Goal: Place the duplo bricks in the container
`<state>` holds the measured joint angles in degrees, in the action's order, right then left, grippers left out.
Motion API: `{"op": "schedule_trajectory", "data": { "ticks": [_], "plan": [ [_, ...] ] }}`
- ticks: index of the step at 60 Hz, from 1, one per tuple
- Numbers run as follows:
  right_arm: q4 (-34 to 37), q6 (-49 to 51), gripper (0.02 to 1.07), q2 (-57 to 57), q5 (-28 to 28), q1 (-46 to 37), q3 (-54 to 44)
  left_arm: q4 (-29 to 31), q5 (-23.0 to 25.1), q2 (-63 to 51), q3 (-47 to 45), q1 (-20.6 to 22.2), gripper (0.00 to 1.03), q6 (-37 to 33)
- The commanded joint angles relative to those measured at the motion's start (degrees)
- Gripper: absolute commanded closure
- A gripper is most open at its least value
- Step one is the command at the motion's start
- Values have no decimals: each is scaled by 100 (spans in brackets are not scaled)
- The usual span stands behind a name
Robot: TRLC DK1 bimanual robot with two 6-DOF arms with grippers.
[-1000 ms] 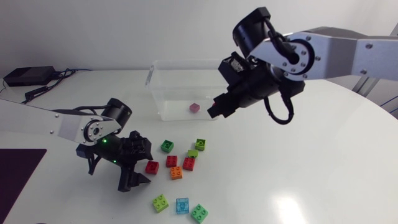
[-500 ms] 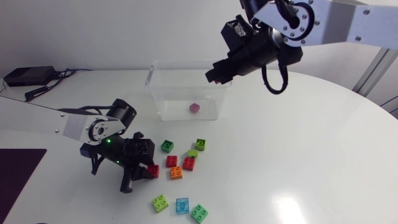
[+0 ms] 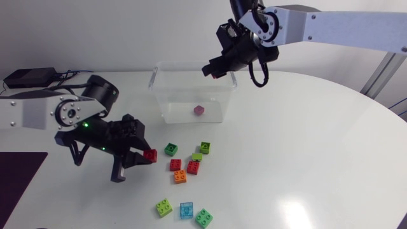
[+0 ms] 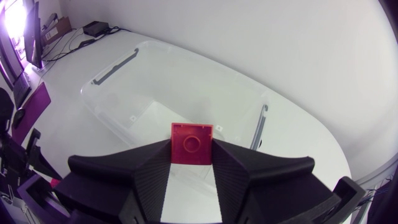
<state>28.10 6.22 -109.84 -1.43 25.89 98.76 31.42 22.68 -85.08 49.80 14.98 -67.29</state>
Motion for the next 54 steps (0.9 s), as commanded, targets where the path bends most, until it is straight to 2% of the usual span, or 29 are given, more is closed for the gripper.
{"op": "schedule_trajectory", "data": {
  "ticks": [1, 6, 9, 14, 18, 20, 34, 42, 54],
  "plan": [
    [-59, 99, 69, -266, 3, -75, 267, 136, 132, 237, 372, -92, 77, 146],
    [-59, 108, 68, -442, 20, -119, 416, 136, 141, 308, 592, -127, 77, 295],
    [-59, 108, 63, -556, 20, -154, 513, 136, 149, 316, 750, -145, 77, 401],
    [-41, 125, 41, -732, 29, -198, 644, 101, 220, 308, 1032, -180, 76, 638],
    [-41, 143, 19, -811, 90, -216, 706, 22, 281, 290, 1234, -224, 76, 796],
    [-32, 152, 14, -828, 117, -216, 732, -39, 290, 281, 1339, -233, 76, 910],
    [29, 222, 14, -450, 196, -260, 644, -795, 299, -44, 2025, -224, 75, 1736],
    [29, 336, 12, 262, 178, -242, -41, -1103, 299, -642, 2772, -189, 75, 2237],
    [-120, 530, 12, 1360, -85, -66, -1403, -1243, 299, -1512, 3624, -101, 75, 2527]
  ]
}}
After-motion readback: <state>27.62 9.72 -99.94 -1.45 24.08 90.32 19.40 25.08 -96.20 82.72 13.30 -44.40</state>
